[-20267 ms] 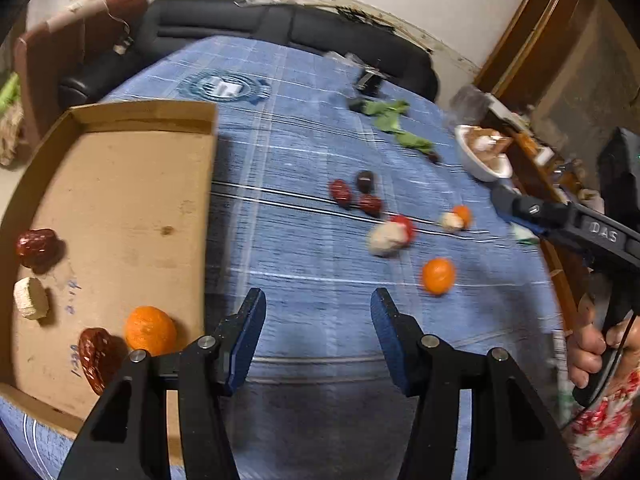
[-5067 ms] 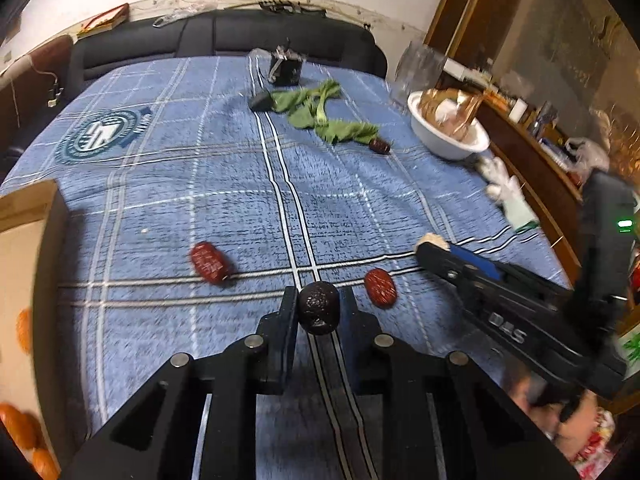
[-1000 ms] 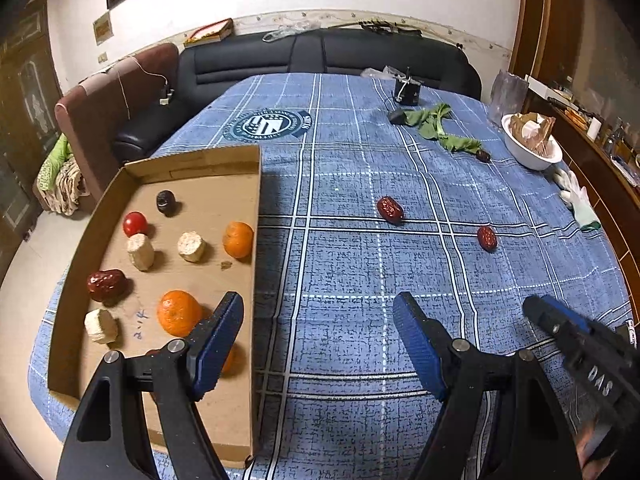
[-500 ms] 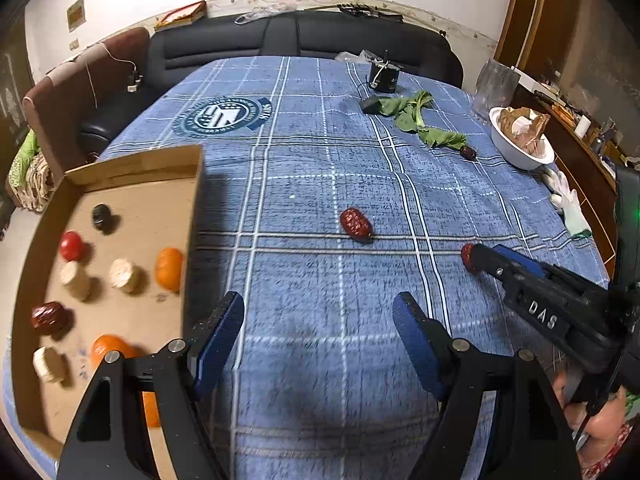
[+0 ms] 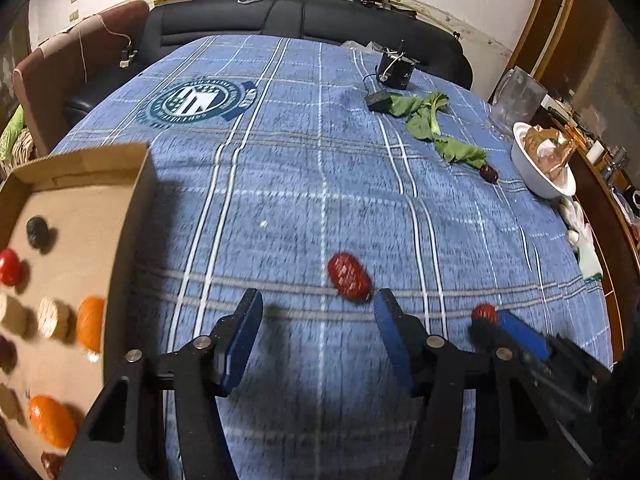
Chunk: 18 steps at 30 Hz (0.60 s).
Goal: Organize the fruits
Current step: 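Grasp a red date with the left tool while the right tool grasps the other red date, then carry the date in the left tool and the date in the right tool over the tray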
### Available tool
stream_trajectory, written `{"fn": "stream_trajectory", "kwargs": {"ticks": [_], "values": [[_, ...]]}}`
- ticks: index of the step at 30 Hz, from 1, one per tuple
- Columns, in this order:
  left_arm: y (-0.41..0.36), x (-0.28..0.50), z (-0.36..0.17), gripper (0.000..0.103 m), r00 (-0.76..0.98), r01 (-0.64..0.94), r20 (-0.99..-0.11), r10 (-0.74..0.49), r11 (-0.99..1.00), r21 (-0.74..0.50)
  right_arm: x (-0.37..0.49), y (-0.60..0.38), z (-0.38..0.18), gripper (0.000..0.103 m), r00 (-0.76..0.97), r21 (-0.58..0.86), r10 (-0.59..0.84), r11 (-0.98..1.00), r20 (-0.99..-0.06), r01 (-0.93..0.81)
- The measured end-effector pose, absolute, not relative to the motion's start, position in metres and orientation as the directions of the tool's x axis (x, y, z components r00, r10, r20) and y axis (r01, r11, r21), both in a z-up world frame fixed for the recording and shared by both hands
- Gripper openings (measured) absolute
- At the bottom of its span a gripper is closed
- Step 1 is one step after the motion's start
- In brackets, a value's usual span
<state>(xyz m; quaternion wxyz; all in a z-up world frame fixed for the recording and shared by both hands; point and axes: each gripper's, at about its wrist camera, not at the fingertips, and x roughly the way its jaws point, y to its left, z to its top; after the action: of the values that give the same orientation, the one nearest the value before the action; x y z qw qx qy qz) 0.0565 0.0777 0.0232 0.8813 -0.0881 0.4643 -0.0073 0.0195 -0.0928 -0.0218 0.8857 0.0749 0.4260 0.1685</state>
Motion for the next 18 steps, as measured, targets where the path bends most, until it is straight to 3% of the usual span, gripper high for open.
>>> {"fn": "stream_trajectory", "kwargs": {"ticks": [9,12,14,18], "values": [[0.069,0.075,0.012,0.057,0.570,-0.042,-0.816,-0.094,0.989,-0.144,0.021,-0.094,-0.024,0.032,0.584,0.279,0.375,0.927,-0.719,-0.252],[0.064,0.074,0.011,0.042,0.584,-0.033,-0.809,-0.070,0.993,-0.110,0.021,-0.094,-0.024,0.031,0.586,0.278,0.374,0.927,-0.719,-0.251],[0.059,0.073,0.010,0.022,0.592,-0.019,-0.805,-0.036,0.998,-0.059,0.020,-0.093,-0.023,0.029,0.589,0.269,0.366,0.930,-0.720,-0.249],[0.059,0.071,0.012,0.022,0.586,-0.008,-0.808,-0.063,0.996,-0.083,0.016,-0.089,-0.022,0.023,0.592,0.247,0.361,0.932,-0.721,-0.267]]}}
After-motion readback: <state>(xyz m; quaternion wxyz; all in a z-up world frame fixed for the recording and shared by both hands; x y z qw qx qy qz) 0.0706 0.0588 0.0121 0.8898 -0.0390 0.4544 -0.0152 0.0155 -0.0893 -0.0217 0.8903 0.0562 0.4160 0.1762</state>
